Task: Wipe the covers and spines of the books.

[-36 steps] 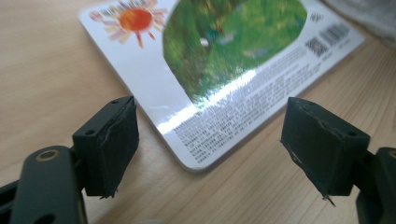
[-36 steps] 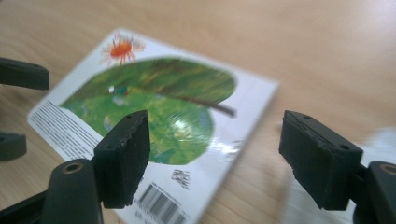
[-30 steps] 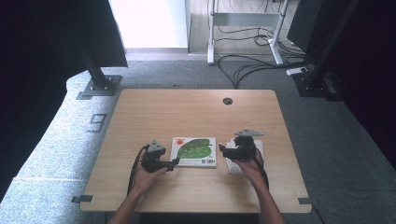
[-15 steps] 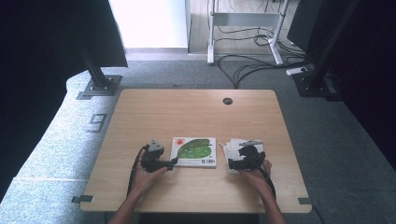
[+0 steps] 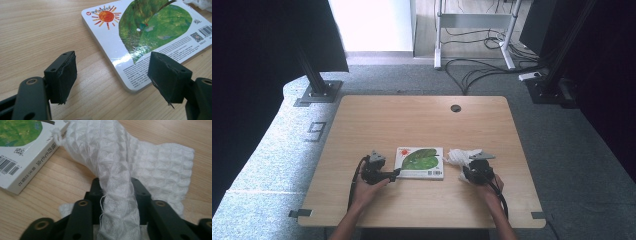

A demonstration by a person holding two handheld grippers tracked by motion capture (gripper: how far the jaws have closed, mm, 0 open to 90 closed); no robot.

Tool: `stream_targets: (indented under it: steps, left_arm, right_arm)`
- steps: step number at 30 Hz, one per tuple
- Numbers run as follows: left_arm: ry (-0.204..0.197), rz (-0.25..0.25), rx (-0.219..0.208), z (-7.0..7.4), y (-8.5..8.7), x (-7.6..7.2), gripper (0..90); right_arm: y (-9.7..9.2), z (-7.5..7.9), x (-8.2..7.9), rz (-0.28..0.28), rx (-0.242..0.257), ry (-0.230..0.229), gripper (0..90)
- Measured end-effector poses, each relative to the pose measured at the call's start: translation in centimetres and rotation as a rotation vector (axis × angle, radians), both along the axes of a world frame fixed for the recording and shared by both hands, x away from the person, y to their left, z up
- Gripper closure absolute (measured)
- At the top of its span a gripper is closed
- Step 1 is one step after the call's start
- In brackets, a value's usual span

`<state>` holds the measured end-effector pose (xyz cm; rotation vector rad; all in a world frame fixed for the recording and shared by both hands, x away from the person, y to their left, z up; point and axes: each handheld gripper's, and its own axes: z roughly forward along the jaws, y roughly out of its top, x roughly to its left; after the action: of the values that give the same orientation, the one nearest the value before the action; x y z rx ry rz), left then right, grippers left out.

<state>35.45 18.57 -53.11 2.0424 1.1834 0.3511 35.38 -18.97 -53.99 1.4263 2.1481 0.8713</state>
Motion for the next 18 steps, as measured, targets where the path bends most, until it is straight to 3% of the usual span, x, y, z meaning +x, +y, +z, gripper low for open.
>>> stream_targets:
  steps: [3, 6, 11, 18]
  left_arm:
    - [0.005, 0.007, 0.006, -0.1, 0.1, 0.1, 23.5]
    - [0.009, 0.014, 0.012, -0.2, 0.1, 0.1, 23.8]
    - [0.013, 0.016, 0.027, -0.5, 0.1, 0.2, 24.1]
    - [0.014, 0.008, 0.043, -0.7, -0.1, 0.2, 24.3]
  right_arm:
    - [0.1, 0.2, 0.2, 0.012, 0.015, -0.009, 73.2]
    - [0.3, 1.2, 0.2, 0.025, 0.094, -0.053, 74.0]
    - [3.0, 3.4, 0.1, 0.106, 0.157, -0.129, 74.0]
    - [9.7, 4.3, 1.6, 0.237, 0.115, -0.141, 73.5]
